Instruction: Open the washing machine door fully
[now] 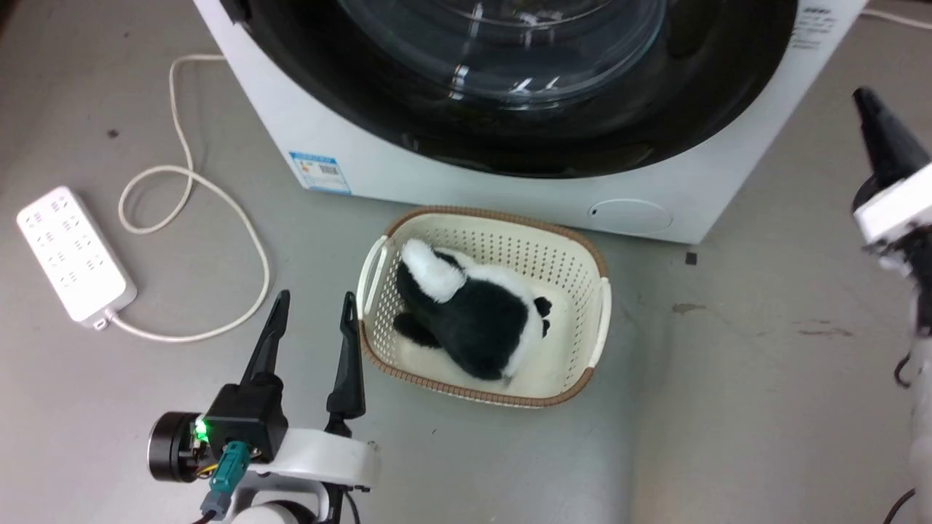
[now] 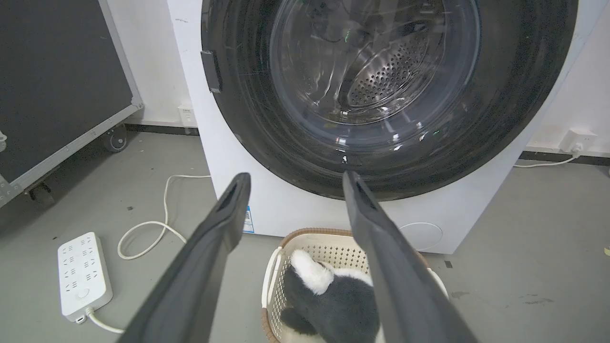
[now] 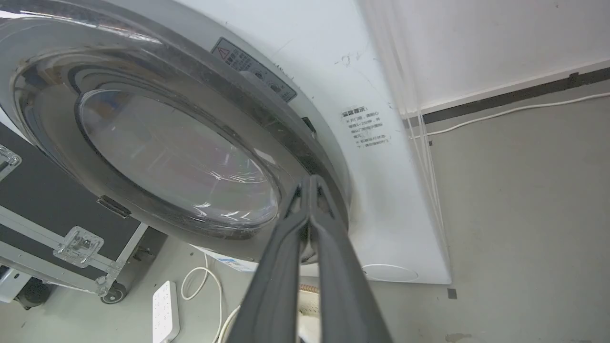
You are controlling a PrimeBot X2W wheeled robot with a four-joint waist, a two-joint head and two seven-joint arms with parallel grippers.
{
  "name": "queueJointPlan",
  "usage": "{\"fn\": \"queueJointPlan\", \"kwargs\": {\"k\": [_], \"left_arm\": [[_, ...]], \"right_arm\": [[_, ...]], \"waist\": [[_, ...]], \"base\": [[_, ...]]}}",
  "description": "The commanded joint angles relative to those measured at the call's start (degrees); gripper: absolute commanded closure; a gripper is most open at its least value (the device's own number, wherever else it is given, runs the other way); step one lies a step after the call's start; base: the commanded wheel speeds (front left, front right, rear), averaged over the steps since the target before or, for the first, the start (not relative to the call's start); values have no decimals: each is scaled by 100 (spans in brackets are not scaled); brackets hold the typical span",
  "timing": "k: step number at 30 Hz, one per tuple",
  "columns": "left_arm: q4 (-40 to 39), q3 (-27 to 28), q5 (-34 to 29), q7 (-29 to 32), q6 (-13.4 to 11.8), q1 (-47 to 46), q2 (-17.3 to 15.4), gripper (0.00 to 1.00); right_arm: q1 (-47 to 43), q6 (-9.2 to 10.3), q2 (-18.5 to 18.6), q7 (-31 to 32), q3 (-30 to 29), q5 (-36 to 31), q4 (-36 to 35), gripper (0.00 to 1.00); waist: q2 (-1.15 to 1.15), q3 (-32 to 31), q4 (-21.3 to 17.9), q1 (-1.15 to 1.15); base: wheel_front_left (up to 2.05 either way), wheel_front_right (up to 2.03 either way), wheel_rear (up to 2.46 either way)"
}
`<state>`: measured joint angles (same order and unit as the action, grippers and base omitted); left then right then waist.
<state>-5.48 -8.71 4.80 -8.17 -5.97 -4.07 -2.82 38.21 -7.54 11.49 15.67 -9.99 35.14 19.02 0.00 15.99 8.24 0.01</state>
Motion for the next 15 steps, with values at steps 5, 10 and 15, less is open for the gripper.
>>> {"fn": "queueJointPlan", "kwargs": {"k": [5,10,15], "left_arm": [[-115,-93,62,-106,-85,-167,-5,0],[-159,-156,92,-166,-130,-209,-5,0],[-219,-233,135,-226,-200,-259,-5,0]], "right_arm": [[715,2,165,411,-271,425,536,100],[1328,2,320,761,-423,636,1006,100],[1965,2,417,1168,-583,922,1386,100]], "waist": [[0,198,148,-1],[0,358,255,-1],[0,509,350,-1]], "base": [[0,0,0],[0,0,0],[0,0,0]]}}
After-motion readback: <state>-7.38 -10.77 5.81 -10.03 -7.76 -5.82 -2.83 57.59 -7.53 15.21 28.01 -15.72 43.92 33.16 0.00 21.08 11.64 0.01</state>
